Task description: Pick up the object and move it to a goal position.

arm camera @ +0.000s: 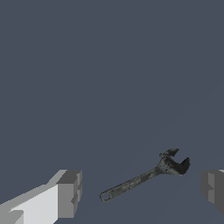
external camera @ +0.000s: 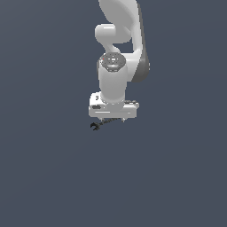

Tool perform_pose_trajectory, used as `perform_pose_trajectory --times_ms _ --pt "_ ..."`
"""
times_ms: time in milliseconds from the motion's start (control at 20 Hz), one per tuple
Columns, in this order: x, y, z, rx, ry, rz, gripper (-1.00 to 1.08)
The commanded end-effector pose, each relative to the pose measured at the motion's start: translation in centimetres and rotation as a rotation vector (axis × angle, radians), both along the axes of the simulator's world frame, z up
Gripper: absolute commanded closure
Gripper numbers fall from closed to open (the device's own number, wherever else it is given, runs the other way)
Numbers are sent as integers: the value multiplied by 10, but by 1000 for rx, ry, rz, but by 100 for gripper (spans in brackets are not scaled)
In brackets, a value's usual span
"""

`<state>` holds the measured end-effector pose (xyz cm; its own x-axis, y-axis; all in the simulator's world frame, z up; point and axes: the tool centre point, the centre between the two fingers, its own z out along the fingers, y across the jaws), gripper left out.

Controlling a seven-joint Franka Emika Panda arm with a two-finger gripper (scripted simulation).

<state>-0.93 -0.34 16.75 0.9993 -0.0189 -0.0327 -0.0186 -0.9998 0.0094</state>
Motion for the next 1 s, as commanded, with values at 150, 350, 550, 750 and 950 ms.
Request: perform_pose_trajectory --times_ms 150,350,550,750,950 --pt "1 -7 3 -5 -5 -12 -92" --pt "6 -31 13 -21 -20 -45 -92" --pt "7 -37 16 -25 -23 -45 -92" --pt "6 -35 13 -23 -23 -56 -92" --pt "4 -35 9 -20 -23 -94 -92"
